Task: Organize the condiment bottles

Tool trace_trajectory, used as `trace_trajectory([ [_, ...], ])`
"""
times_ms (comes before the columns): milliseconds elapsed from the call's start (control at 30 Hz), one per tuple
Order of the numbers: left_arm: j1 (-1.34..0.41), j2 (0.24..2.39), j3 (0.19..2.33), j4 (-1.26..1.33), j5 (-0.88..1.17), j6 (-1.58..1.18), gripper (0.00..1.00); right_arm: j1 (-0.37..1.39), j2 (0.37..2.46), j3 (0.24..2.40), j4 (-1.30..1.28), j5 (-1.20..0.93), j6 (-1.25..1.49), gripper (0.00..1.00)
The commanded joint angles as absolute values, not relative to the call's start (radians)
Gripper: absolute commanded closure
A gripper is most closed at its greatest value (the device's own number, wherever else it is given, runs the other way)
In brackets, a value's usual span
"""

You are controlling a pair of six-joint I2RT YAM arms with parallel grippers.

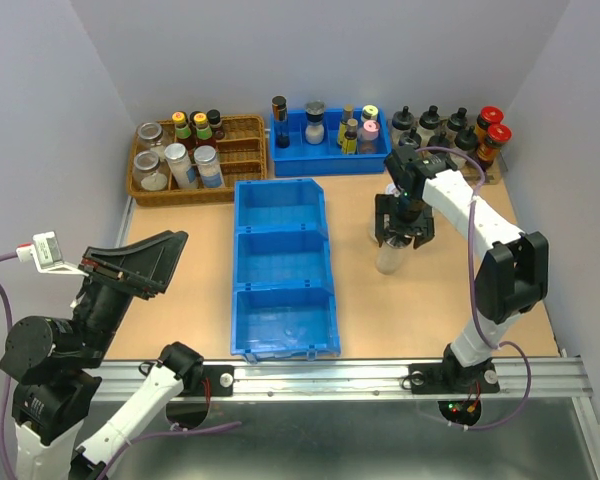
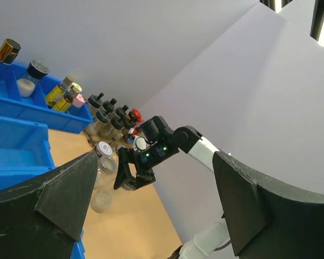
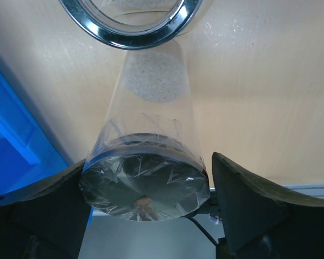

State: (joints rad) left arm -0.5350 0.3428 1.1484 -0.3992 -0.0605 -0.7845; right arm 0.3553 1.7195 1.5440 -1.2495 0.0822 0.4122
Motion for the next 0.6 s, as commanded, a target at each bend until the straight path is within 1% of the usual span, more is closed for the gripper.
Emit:
trace_trajectory([
  [0, -0.538, 0.325, 1.147, -0.365, -0.058, -0.792, 0.01, 0.362, 1.733, 1.589, -1.229, 0.061, 0.394, 0.23],
  [67, -0.538, 0.318, 1.146, -0.370, -0.064, -0.795, 0.01, 0.364, 1.729, 1.589, -1.226, 0.066, 0.393, 0.32],
  [100, -0.538, 0.316, 1.141, -0.371, -0.064, -0.796, 0.01, 0.364, 1.724, 1.591, -1.226, 0.071, 0.391, 0.44],
  [133, -0.538, 0.313, 1.140, -0.371, -0.064, -0.799, 0.01, 0.364, 1.718, 1.594, -1.226, 0.074, 0.390, 0.53],
  [200, -0.538, 0.311, 1.134, -0.370, -0.064, -0.802, 0.01, 0.364, 1.703, 1.600, -1.227, 0.089, 0.393, 0.76],
  [233, -0.538, 0.311, 1.132, -0.368, -0.064, -0.805, 0.01, 0.364, 1.683, 1.603, -1.230, 0.118, 0.400, 0.98],
  [267, -0.538, 0.311, 1.132, -0.365, -0.064, -0.807, 0.01, 0.364, 1.672, 1.609, -1.235, 0.123, 0.400, 1.00],
  [433, -0.537, 0.316, 1.132, -0.361, -0.060, -0.808, 0.01, 0.367, 1.551, 1.638, -1.221, 0.063, 0.408, 1.00],
  [533, -0.538, 0.319, 1.135, -0.359, -0.058, -0.810, 0.01, 0.377, 1.456, 1.669, -1.209, -0.056, 0.410, 1.00],
  [567, -0.538, 0.321, 1.135, -0.359, -0.058, -0.810, 0.01, 0.380, 1.438, 1.672, -1.206, -0.131, 0.410, 1.00],
])
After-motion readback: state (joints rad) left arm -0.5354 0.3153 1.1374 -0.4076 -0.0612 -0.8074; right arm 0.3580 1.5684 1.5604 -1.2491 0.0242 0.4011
